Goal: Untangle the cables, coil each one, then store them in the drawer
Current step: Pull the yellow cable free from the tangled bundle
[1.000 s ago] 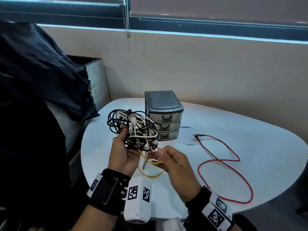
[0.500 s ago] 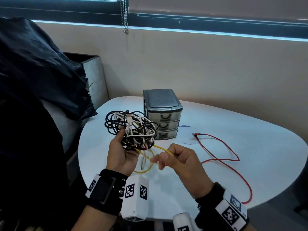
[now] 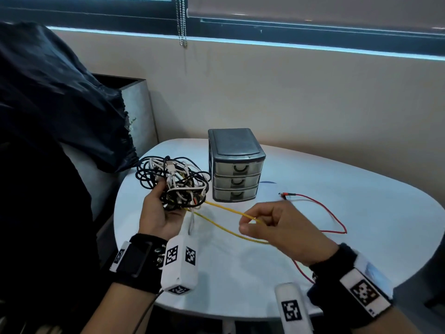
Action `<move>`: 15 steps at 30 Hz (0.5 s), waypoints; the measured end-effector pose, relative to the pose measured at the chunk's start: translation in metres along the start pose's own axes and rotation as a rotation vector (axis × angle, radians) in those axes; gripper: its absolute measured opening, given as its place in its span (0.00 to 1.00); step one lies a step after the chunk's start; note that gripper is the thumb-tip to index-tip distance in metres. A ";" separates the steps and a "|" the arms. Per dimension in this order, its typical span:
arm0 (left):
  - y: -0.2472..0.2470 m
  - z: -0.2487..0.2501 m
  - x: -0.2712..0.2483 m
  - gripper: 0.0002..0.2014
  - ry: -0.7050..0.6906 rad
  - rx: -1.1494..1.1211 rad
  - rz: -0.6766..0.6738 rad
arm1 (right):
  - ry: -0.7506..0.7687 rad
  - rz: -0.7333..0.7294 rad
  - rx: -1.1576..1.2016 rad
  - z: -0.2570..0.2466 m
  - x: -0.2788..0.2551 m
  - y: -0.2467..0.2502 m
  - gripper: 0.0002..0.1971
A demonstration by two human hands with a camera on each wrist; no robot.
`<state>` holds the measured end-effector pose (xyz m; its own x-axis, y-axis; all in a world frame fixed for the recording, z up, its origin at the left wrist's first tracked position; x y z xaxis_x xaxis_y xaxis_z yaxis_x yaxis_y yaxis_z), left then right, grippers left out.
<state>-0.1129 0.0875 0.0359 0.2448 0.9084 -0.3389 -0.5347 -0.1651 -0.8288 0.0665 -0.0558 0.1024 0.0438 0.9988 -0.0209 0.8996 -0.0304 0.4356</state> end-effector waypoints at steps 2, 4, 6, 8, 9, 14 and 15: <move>-0.001 -0.002 -0.002 0.13 -0.013 -0.008 -0.007 | 0.028 0.260 -0.165 0.004 0.004 0.020 0.06; -0.003 -0.004 -0.006 0.14 -0.022 -0.036 -0.002 | 0.052 0.573 -0.212 0.009 0.005 0.041 0.10; -0.006 -0.009 -0.010 0.12 -0.011 -0.075 0.009 | 0.035 0.784 -0.127 0.018 0.006 0.053 0.09; -0.007 -0.016 -0.013 0.11 0.034 -0.141 0.034 | -0.074 0.780 0.096 0.030 0.011 0.047 0.04; -0.007 -0.019 -0.014 0.11 0.056 -0.171 0.045 | -0.151 0.699 0.208 0.036 0.014 0.037 0.10; -0.017 -0.023 -0.023 0.12 0.074 -0.253 0.091 | -0.304 0.468 0.098 0.051 0.008 -0.005 0.36; -0.017 -0.021 -0.023 0.12 0.071 -0.240 0.090 | -0.257 0.552 -0.016 0.047 0.004 -0.006 0.31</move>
<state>-0.0921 0.0615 0.0484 0.2654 0.8581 -0.4396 -0.3516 -0.3384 -0.8728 0.0822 -0.0535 0.0573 0.6074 0.7944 -0.0037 0.7073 -0.5387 0.4576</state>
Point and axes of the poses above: each hand's wrist, its own x-axis towards the middle knuckle, its own y-axis out of the back of the hand, z = x × y, the point moved 6 cm from there along x, towards the middle knuckle, and after that the axes turned 6 degrees about -x, right-handed, at the moved point
